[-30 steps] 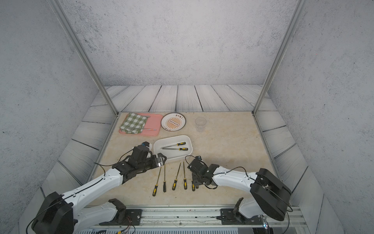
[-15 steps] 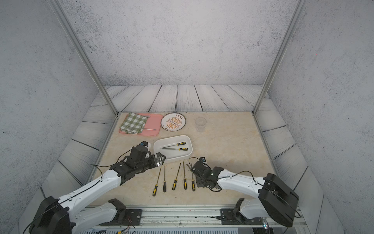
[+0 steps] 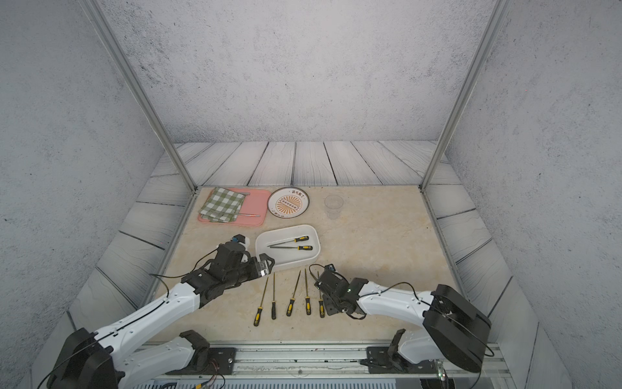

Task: Put the file tool into the storage box
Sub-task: Pick up the file tool from the center of the board.

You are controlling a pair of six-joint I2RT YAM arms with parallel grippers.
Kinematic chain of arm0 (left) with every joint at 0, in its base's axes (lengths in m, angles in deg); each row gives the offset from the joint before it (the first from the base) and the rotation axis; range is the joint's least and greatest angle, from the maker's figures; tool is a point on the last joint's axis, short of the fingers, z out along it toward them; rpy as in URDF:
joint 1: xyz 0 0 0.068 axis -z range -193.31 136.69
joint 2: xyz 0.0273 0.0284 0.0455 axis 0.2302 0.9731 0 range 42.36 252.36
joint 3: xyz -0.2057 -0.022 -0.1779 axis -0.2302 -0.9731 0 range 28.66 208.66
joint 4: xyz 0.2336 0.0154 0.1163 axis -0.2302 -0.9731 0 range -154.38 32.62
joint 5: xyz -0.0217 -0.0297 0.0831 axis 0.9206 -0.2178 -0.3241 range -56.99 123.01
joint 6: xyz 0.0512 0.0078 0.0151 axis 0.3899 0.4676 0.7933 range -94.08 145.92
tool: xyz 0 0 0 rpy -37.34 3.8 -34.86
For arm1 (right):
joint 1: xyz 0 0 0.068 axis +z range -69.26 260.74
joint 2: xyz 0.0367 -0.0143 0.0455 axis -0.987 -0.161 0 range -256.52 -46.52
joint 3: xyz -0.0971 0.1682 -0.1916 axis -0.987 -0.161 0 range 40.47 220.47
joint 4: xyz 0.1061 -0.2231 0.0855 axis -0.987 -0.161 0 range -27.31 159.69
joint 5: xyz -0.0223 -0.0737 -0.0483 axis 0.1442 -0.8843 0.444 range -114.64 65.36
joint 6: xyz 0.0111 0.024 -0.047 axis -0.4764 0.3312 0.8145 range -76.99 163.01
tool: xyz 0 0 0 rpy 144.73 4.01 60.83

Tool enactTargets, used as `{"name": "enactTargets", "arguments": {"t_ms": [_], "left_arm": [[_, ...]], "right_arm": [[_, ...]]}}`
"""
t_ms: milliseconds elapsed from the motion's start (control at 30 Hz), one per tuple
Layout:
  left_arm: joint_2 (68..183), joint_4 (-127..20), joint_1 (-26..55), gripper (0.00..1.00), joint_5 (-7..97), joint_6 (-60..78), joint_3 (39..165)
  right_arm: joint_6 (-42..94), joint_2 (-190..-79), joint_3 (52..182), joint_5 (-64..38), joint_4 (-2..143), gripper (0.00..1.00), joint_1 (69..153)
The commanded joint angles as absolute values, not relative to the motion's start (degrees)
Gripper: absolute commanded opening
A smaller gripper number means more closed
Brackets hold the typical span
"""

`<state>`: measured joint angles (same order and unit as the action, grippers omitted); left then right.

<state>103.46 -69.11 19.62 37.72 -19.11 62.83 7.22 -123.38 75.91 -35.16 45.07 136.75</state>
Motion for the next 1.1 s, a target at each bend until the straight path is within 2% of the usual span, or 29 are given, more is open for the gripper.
{"name": "enactTargets", "arguments": {"t_ms": [0, 200, 367, 433, 567, 700, 1067], "left_arm": [[104.3, -68.8, 20.0, 0.99, 37.6, -18.7, 63.7], [105.1, -69.1, 20.1, 0.98, 37.3, -19.1, 64.1], [104.9, -69.1, 20.1, 0.98, 37.2, -18.9, 64.0], [105.0, -68.7, 20.2, 0.98, 37.3, -19.0, 64.0], [105.3, -68.8, 20.2, 0.98, 37.6, -19.0, 64.2], [104.5, -69.8, 20.2, 0.98, 37.3, -18.6, 64.9], [98.6, -71.0, 20.2, 0.98, 35.4, -19.1, 64.7]], "right_arm": [[11.0, -123.8, 75.8, -36.4, 45.4, 0.49, 137.1], [11.0, -127.2, 75.8, -35.6, 47.8, 0.48, 137.2], [9.7, -128.5, 75.4, -36.3, 49.0, 0.42, 137.8], [9.4, -128.0, 75.4, -37.3, 48.6, 0.37, 138.4], [9.2, -125.7, 75.8, -39.4, 46.5, 0.21, 139.7], [9.2, -122.0, 76.3, -40.6, 44.2, 0.12, 140.4], [14.0, -108.4, 78.2, -39.1, 41.0, 0.12, 140.3]]}}
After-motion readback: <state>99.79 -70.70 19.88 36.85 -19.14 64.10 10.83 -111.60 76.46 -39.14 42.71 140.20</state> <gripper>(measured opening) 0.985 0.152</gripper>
